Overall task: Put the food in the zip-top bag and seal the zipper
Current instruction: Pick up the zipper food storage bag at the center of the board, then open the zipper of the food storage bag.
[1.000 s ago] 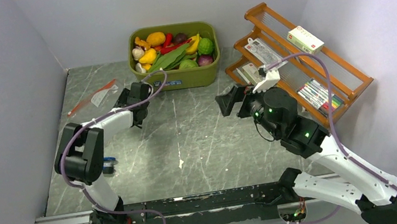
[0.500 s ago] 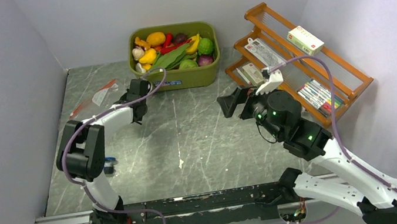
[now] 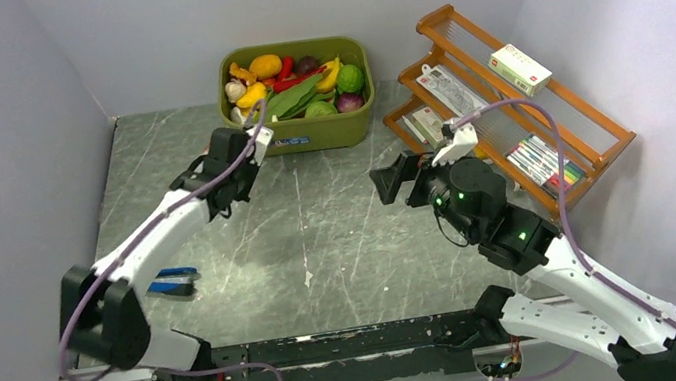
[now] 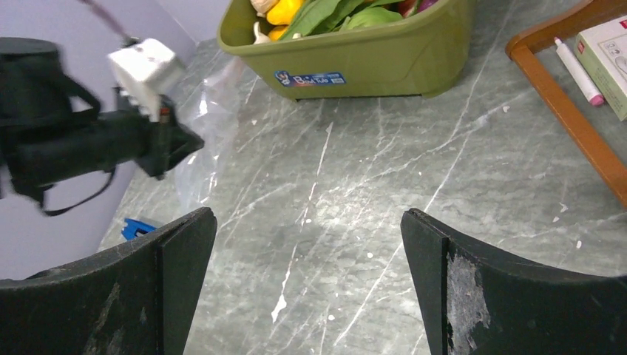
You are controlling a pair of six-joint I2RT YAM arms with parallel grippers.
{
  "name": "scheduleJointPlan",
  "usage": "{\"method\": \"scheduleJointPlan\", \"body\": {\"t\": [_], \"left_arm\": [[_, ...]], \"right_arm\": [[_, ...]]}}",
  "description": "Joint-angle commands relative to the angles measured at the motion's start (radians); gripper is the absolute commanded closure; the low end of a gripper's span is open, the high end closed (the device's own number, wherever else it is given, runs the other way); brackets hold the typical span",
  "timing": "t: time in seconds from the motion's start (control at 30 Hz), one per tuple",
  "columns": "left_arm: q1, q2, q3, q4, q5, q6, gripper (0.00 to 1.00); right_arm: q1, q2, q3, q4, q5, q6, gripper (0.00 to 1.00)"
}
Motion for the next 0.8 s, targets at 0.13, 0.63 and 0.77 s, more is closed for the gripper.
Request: {"method": "scheduleJointPlan", "body": {"t": [0.13,0.63,0.77], "left_arm": [[-0.010,-0.394,-0.151,0.080,0.501,-0.109,0.93],[-0.010,-0.607,-0.295,0.340,0.950,-0.445,0.93],[-0.010,-0.607,-0.276,0.350,0.999,-0.459,0.93]], "right_arm": [[0.004,-0.001,-0.037,0.110,-0.104,-0.042,0.03],[0.004,0.131,-0.100,0.315,-0.411,-0.097,0.20],[0.004,0.147,-0.141,0.394,-0.463,-0.097,0.30]]}}
